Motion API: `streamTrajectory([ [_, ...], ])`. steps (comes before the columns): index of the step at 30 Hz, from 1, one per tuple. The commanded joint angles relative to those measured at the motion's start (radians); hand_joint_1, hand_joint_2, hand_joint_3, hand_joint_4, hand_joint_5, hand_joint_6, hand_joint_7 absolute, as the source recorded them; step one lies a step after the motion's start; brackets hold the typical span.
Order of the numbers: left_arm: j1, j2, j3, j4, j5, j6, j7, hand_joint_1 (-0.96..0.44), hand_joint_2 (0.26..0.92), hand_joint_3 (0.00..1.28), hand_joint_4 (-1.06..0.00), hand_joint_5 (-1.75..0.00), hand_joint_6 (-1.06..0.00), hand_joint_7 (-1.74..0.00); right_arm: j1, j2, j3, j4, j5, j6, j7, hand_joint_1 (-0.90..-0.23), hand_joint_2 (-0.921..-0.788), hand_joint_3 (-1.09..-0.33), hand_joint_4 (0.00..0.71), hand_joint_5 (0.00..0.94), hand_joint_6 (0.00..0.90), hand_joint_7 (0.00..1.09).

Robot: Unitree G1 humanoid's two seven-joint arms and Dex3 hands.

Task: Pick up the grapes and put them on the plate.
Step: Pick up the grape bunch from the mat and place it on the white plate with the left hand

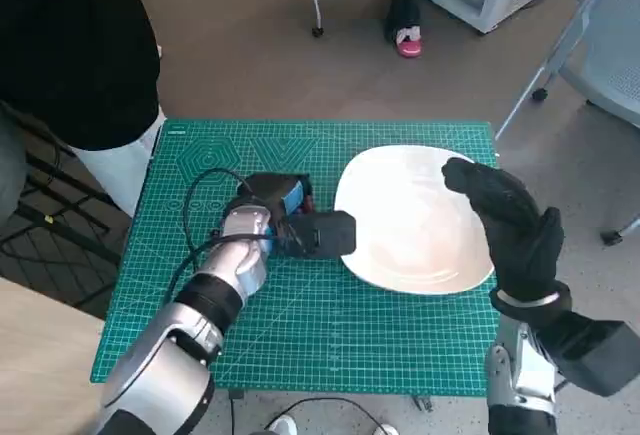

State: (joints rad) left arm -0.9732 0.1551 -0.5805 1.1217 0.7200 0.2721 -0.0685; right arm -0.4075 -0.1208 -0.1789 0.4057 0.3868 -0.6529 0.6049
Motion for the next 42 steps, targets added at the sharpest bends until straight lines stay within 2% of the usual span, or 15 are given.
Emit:
streamTrajectory([
  [1, 0.083, 0.006, -0.022, 0.013, 0.008, 0.019, -0.031, 0.01, 0.921, 0.29, -0.46, -1.5, -0.36, -1.33, 0.022, -0.001, 0.003, 0.004, -0.008, 0.018, -0.012, -0.604, -0.921, -0.815, 0.339, 0.002, 0.0, 0.43],
  [13, 0.089, 0.016, -0.008, -0.012, -0.006, 0.012, -0.053, 0.0, 0.921, 0.27, -0.45, -1.52, -0.42, -1.26, 0.021, -0.005, 0.006, -0.004, -0.015, 0.028, -0.026, -0.606, -0.921, -0.815, 0.339, 0.002, -0.001, 0.43],
  [35, 0.08, 0.021, -0.007, -0.004, -0.015, -0.007, -0.054, 0.0, 0.921, 0.25, -0.44, -1.56, -0.48, -1.18, 0.016, -0.01, 0.004, 0.004, -0.011, 0.026, -0.019, -0.606, -0.921, -0.814, 0.342, 0.003, -0.001, 0.43],
  [38, 0.08, 0.031, -0.006, -0.041, -0.014, 0.004, -0.067, 0.0, 0.921, 0.24, -0.44, -1.55, -0.5, -1.17, 0.015, -0.011, 0.004, 0.003, -0.011, 0.027, -0.019, -0.606, -0.921, -0.814, 0.342, 0.003, -0.001, 0.43],
  [42, 0.1, 0.067, -0.007, -0.189, 0.0, 0.05, -0.112, 0.0, 0.921, 0.21, -0.49, -1.5, -0.51, -1.15, 0.013, -0.011, 0.005, 0.004, -0.012, 0.028, -0.02, -0.605, -0.921, -0.814, 0.342, 0.003, -0.001, 0.43],
])
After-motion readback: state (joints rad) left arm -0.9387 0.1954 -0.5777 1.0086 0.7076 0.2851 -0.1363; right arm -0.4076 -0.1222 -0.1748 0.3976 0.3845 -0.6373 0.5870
